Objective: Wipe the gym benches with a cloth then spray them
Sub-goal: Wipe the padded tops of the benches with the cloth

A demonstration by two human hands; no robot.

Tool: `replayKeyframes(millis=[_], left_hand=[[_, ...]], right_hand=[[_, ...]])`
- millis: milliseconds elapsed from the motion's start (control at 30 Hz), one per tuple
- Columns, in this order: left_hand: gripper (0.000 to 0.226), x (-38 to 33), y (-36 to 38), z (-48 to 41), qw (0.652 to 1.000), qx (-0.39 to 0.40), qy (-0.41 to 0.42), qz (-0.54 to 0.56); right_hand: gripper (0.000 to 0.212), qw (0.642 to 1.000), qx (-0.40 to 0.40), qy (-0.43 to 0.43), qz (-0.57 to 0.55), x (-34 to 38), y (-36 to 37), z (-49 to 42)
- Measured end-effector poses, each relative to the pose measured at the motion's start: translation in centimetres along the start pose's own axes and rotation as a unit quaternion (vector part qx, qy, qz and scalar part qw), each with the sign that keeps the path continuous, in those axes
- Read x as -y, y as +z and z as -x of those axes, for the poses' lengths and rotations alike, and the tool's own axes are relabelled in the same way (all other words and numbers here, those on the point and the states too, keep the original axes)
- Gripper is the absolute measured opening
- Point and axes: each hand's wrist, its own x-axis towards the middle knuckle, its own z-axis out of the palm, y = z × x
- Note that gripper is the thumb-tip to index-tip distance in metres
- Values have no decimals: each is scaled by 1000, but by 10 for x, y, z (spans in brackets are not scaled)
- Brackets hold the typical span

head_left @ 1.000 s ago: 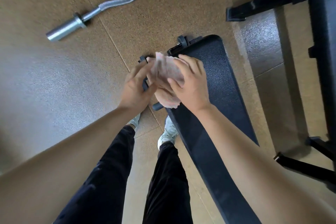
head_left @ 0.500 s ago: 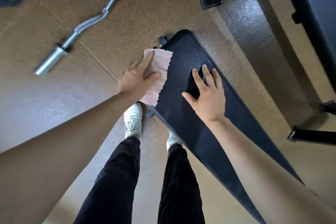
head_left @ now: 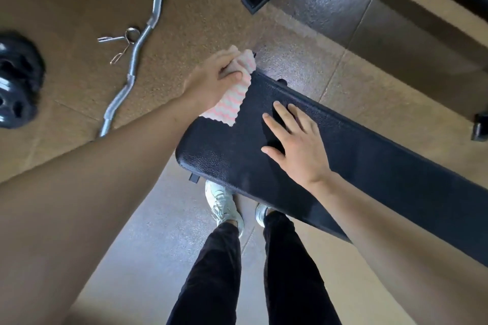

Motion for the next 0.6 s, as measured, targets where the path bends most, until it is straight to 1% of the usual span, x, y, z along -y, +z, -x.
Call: replayKeyframes(millis=[67, 100, 133, 200, 267, 367, 400, 467, 600], left_hand=[[31, -19, 1, -16, 997, 45, 26, -65], [19, -27, 1, -22, 994, 63, 28, -86], [17, -32, 1, -27, 992, 81, 25, -95], [20, -35, 1, -35, 988, 113, 20, -107], [13, -37, 0, -39, 983, 128, 22, -130], [31, -43, 7, -42, 972, 131, 38, -190], [38, -48, 10, -41, 969, 132, 32, -208], [48, -58, 19, -40, 967, 145, 21, -210], [34, -78, 44, -34, 951, 147, 71, -261]], right_hand=[[63, 999, -12, 27, -28, 2, 0, 5], [61, 998, -18, 49, -44, 2, -1, 8], [59, 995, -26, 73, -58, 1, -3, 11], [58, 990, -42, 122, -61, -6, -8, 21], [59, 982, -47, 176, -50, -16, -11, 35], [65, 964, -27, 262, -47, -32, -11, 54], [67, 961, -13, 272, -44, -35, -9, 58], [68, 964, 7, 263, -36, -37, -5, 64], [69, 970, 8, 240, -43, -37, -2, 67]])
